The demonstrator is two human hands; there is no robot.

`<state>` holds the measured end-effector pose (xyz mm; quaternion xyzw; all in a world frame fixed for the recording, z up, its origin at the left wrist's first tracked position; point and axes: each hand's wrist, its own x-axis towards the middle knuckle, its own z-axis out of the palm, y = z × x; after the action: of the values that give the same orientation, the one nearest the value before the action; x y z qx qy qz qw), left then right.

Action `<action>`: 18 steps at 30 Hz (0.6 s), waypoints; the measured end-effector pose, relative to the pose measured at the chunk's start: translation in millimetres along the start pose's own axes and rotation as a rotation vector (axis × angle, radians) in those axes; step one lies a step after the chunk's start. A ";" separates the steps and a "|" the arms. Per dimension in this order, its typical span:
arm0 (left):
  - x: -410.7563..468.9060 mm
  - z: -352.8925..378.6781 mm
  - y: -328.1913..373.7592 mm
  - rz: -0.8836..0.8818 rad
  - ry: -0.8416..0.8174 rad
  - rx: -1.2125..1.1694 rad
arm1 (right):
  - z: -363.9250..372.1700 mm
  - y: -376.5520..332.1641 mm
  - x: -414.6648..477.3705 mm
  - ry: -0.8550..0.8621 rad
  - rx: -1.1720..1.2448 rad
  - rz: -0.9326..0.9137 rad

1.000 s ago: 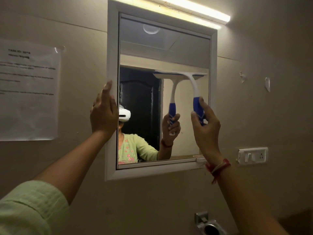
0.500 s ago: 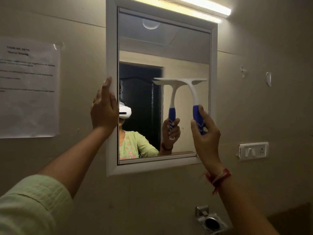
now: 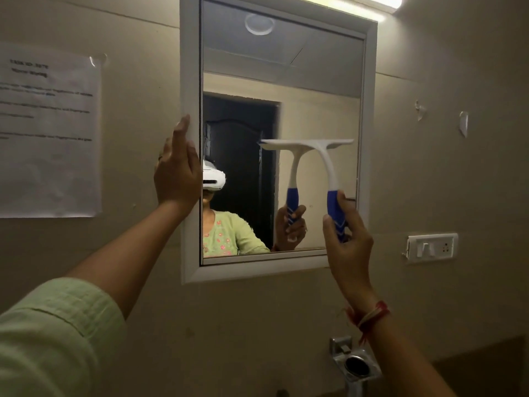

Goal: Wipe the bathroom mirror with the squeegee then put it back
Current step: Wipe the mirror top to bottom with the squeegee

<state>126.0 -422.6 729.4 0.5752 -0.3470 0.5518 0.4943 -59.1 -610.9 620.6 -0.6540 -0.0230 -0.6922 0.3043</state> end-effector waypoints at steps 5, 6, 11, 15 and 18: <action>0.1 -0.1 0.7 -0.001 0.005 -0.005 | 4.4 -9.7 29.3 0.039 -0.015 -0.014; 0.2 -0.3 0.7 -0.003 0.007 -0.001 | 5.2 -11.0 35.2 0.051 -0.020 -0.015; -0.5 -0.5 1.0 -0.001 0.004 0.007 | 0.1 -1.6 5.7 0.022 -0.008 -0.016; -0.4 -1.2 2.2 -0.001 0.004 0.004 | -8.3 14.0 -37.3 -0.018 0.001 0.008; -0.3 -1.5 2.2 0.001 0.006 0.014 | -9.8 9.0 -23.4 -0.013 0.011 -0.010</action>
<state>123.4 -421.7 729.4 0.5768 -0.3419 0.5564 0.4908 -64.7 -613.3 594.4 -0.6565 -0.0320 -0.6895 0.3042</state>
